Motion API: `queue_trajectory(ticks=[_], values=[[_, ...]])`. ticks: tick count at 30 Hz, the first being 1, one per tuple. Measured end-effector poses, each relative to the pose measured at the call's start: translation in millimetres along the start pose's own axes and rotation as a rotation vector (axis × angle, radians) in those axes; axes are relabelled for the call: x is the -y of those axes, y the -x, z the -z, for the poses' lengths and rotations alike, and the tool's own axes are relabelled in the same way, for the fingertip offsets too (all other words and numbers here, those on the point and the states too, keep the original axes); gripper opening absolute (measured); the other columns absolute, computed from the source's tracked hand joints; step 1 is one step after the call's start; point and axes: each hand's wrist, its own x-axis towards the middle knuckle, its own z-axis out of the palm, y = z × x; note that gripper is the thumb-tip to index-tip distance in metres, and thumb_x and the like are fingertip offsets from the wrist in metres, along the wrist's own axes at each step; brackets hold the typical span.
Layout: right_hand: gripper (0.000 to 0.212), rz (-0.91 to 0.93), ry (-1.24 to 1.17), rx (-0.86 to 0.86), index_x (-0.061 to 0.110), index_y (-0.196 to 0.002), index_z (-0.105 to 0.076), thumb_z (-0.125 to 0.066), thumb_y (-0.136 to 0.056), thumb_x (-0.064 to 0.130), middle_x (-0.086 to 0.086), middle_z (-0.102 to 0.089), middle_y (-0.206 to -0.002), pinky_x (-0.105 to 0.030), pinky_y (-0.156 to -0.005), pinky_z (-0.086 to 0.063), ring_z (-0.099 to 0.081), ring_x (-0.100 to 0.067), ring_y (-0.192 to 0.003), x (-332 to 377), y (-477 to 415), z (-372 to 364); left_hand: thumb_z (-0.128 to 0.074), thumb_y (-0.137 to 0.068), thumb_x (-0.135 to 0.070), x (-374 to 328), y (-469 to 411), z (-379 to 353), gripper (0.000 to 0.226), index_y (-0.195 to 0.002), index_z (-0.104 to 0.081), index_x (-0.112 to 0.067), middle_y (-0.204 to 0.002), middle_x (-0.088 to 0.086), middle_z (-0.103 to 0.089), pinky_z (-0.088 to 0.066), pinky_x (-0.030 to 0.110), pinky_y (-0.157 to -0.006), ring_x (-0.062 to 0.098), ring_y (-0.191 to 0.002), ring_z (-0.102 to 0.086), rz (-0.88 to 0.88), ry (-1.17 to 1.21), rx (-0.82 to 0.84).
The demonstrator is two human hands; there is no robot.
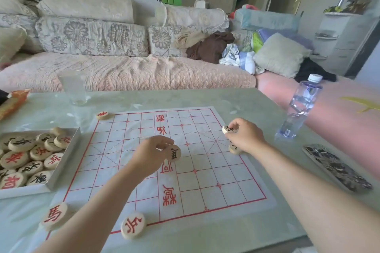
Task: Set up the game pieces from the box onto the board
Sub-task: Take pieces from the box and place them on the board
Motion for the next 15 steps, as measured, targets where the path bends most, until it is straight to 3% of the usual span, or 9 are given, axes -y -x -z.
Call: queue_trajectory(ticks=[3,5,9,12,15], values=[[0.020,-0.025,-0.033,0.022,0.032,-0.090,-0.061,-0.063,-0.081,0.050,0.019,-0.064,-0.086,-0.032,-0.090,-0.044,-0.063,-0.013,-0.088,-11.4,-9.4,-4.5,-0.063,-0.089,-0.014,-10.8,-9.1,-20.2,0.021,-0.105,-0.070,-0.026,-0.093,-0.011,-0.068,-0.045,0.019,-0.050,0.006,-0.059,-0.055,0.001,0.012,0.013],[0.019,-0.020,-0.020,0.036,0.032,-0.089,-0.060,-0.063,-0.082,0.049,0.018,-0.064,-0.089,-0.032,-0.089,-0.043,-0.061,-0.015,-0.093,-14.1,-13.3,-7.8,-0.063,-0.089,-0.017,-18.4,-12.6,-31.4,0.020,-0.104,-0.070,-0.028,-0.094,-0.012,-0.069,-0.043,0.018,-0.049,0.007,-0.060,-0.055,0.006,0.013,0.029],[0.012,-0.015,0.118,0.116,0.033,-0.088,-0.064,-0.059,-0.082,0.042,0.011,-0.065,-0.106,-0.034,-0.094,-0.041,-0.056,-0.022,-0.107,-13.3,-13.6,-10.2,-0.063,-0.089,-0.021,-28.9,-18.9,-46.7,0.022,-0.108,-0.069,-0.029,-0.099,-0.014,-0.068,-0.056,0.028,-0.068,0.013,-0.085,-0.066,0.027,0.023,0.035],[0.014,0.060,0.131,0.091,0.036,-0.092,-0.065,-0.054,-0.082,0.037,0.003,-0.056,-0.111,-0.036,-0.094,-0.037,-0.048,-0.025,-0.111,-7.0,-10.6,-7.2,-0.063,-0.089,-0.018,-34.6,-21.1,-53.0,0.022,-0.109,-0.069,-0.027,-0.097,-0.010,-0.069,-0.054,0.025,-0.066,0.012,-0.086,-0.066,0.061,0.060,0.012],[0.015,0.205,-0.111,0.122,0.037,-0.094,-0.064,-0.058,-0.083,0.029,0.009,-0.057,-0.109,-0.031,-0.085,-0.041,-0.053,-0.015,-0.099,5.7,0.5,-0.5,-0.065,-0.088,-0.014,-41.2,-22.4,-57.1,0.021,-0.107,-0.069,-0.019,-0.092,-0.001,-0.071,-0.058,0.029,-0.073,0.014,-0.080,-0.068,0.126,0.179,-0.003]])
